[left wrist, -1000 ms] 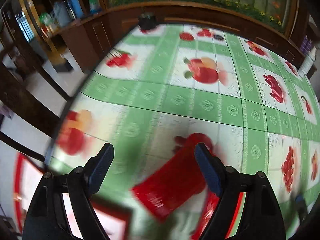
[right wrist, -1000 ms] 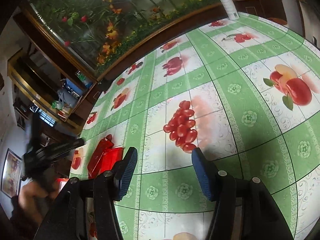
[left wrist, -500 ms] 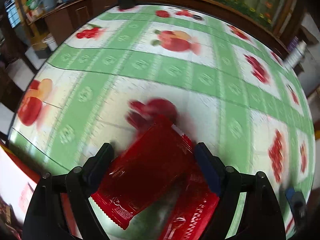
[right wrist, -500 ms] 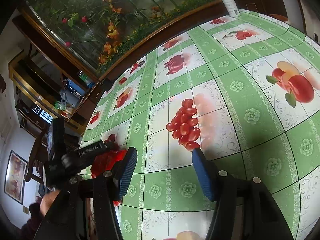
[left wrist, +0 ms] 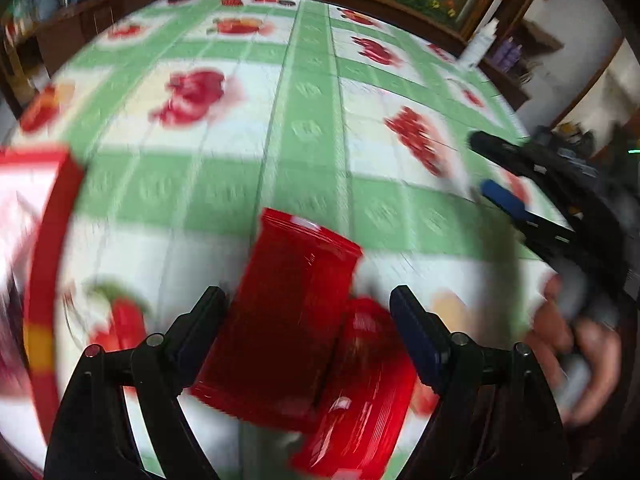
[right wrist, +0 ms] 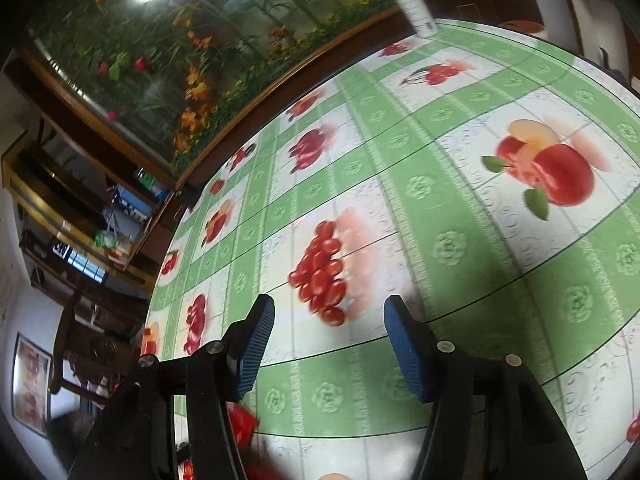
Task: Organize snacks
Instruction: 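Grasp a red rectangular packet with the left gripper while the right grasps another, then lift the red packets and carry them toward the white tray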
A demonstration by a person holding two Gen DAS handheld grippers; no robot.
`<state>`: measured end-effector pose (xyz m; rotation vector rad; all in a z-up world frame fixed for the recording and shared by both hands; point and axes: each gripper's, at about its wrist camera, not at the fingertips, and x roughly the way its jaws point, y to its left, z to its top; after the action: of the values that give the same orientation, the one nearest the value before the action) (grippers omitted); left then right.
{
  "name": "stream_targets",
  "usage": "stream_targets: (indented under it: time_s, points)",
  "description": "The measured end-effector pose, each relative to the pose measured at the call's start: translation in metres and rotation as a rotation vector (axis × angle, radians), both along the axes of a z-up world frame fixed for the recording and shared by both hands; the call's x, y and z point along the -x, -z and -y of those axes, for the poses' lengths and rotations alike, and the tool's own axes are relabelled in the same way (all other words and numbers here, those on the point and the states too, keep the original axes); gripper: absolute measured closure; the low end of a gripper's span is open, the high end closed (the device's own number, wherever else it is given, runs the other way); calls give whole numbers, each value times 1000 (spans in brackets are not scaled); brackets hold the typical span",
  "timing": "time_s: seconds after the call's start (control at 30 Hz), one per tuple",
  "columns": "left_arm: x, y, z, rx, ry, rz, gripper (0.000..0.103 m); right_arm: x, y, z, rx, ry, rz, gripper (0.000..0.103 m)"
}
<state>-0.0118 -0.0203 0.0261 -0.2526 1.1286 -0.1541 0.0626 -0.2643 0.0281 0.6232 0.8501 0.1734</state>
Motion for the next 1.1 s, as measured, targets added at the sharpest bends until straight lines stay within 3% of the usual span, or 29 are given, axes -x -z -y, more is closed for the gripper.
stream_targets:
  time_s: [0.03, 0.13, 0.3, 0.43, 0.6, 0.73, 0.9, 1.0, 1.1]
  points:
    - [10, -5, -7, 36, -10, 2, 20, 1, 0, 2, 2, 6, 0, 43]
    - [26, -24, -25, 39, -40, 58, 19, 6, -2, 3, 25, 10, 8, 43]
    - [39, -58, -49, -74, -42, 164, 19, 36, -2, -8, 50, -52, -31, 43]
    - [42, -65, -62, -137, -57, 220, 19, 90, -9, -42, 169, -176, -64, 40]
    - [46, -51, -75, -108, -59, 197, 19, 119, -9, -94, 312, -256, -108, 28]
    - [54, -47, -85, -100, -56, 186, 19, 125, 5, -132, 522, -278, -137, 25]
    - [55, -43, -78, -111, -8, 179, 19, 130, 11, -112, 565, -227, -99, 29]
    - [54, -36, -58, -125, 56, 167, 19, 123, 8, -87, 582, -177, -123, 45]
    - [49, -30, -38, -162, 99, 164, 19, 121, 7, -69, 592, -134, -139, 41]
